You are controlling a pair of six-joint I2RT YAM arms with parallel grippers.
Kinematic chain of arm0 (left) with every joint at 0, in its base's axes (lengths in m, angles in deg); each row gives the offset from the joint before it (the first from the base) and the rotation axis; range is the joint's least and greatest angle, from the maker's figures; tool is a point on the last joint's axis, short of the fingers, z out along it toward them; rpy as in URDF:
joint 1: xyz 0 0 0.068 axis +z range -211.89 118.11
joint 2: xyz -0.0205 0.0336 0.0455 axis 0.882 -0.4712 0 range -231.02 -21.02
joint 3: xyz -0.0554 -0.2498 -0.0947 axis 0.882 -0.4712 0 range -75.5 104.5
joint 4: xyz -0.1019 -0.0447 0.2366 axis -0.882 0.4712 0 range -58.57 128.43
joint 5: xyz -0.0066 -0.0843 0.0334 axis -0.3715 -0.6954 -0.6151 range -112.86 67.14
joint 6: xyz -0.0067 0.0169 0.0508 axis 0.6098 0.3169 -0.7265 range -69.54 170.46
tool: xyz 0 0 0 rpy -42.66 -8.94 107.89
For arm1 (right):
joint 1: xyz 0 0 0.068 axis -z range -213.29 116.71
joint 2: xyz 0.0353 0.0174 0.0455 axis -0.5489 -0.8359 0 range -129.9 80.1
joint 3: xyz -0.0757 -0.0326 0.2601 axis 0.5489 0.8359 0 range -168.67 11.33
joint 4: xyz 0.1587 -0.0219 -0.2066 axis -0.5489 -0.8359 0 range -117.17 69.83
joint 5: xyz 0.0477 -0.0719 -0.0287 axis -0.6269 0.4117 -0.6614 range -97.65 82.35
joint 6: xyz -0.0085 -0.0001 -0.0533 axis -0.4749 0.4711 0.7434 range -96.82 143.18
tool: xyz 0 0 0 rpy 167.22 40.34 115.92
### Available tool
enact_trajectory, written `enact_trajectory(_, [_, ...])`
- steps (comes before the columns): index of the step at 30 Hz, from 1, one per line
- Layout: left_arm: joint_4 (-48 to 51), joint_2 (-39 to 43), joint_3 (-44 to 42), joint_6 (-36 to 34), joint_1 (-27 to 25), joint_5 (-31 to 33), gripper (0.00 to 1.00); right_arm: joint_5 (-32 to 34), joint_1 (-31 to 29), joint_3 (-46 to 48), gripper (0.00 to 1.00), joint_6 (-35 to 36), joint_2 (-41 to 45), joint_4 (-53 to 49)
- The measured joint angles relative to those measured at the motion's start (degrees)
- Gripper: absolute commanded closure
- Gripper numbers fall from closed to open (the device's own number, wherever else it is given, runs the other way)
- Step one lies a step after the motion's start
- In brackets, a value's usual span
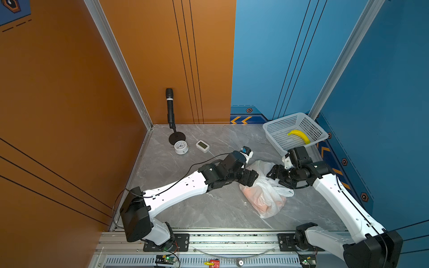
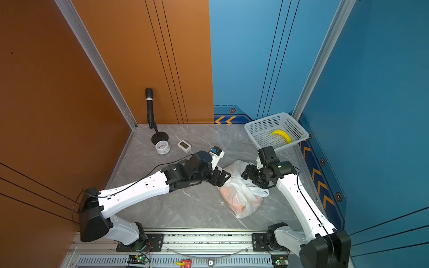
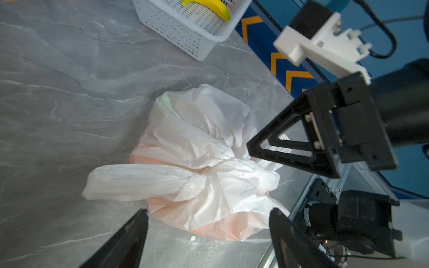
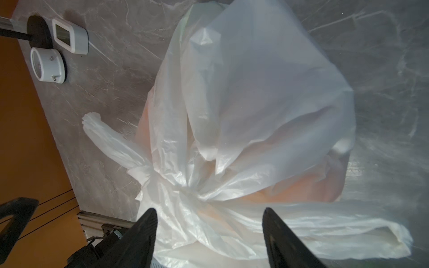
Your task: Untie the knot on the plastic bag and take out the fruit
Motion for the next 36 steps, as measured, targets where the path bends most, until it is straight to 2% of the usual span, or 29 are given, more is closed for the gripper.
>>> enact_trajectory(4, [1.31, -5.22, 3.39, -2.69, -1.49, -2.29, 0.22, 1.22, 0.00, 1.55, 0.26, -0.15, -1.51, 1.33])
enact_trajectory(9, [1.88, -9.18, 3.93, -5.38, -3.96, -1.99, 0.24, 1.57, 0.00, 3.65, 0.32, -1.44, -3.43, 5.55])
enact_trajectory(14, [2.05, -12.63, 4.70, -6.58, -4.83, -0.52, 0.40, 1.29, 0.00, 6.21, 0.43, -3.45, -4.20, 9.18])
enact_trajectory(18, [2.12, -13.62, 4.72, -6.91, -4.83, 1.22, 0.57, 1.99, 0.00, 7.72, 0.60, -4.87, -4.00, 11.45])
enact_trajectory(24, [2.08, -13.62, 4.66, -7.45, -4.83, 1.44, 0.82, 3.02, 0.07, 9.64, 0.93, -7.39, -3.41, 14.25])
enact_trajectory(26, [2.08, -13.62, 4.48, -7.50, -4.83, 1.77, 0.91, 3.26, 0.17, 9.70, 0.99, -7.89, -3.39, 14.93])
enact_trajectory(29, [2.05, -13.60, 3.82, -7.54, -4.83, 2.69, 1.00, 3.30, 0.70, 9.75, 1.00, -8.04, -3.39, 15.32])
enact_trajectory(36, [2.08, -12.37, 1.44, -7.28, -4.83, 4.90, 1.00, 3.19, 3.65, 11.76, 1.00, -8.15, -1.49, 15.91])
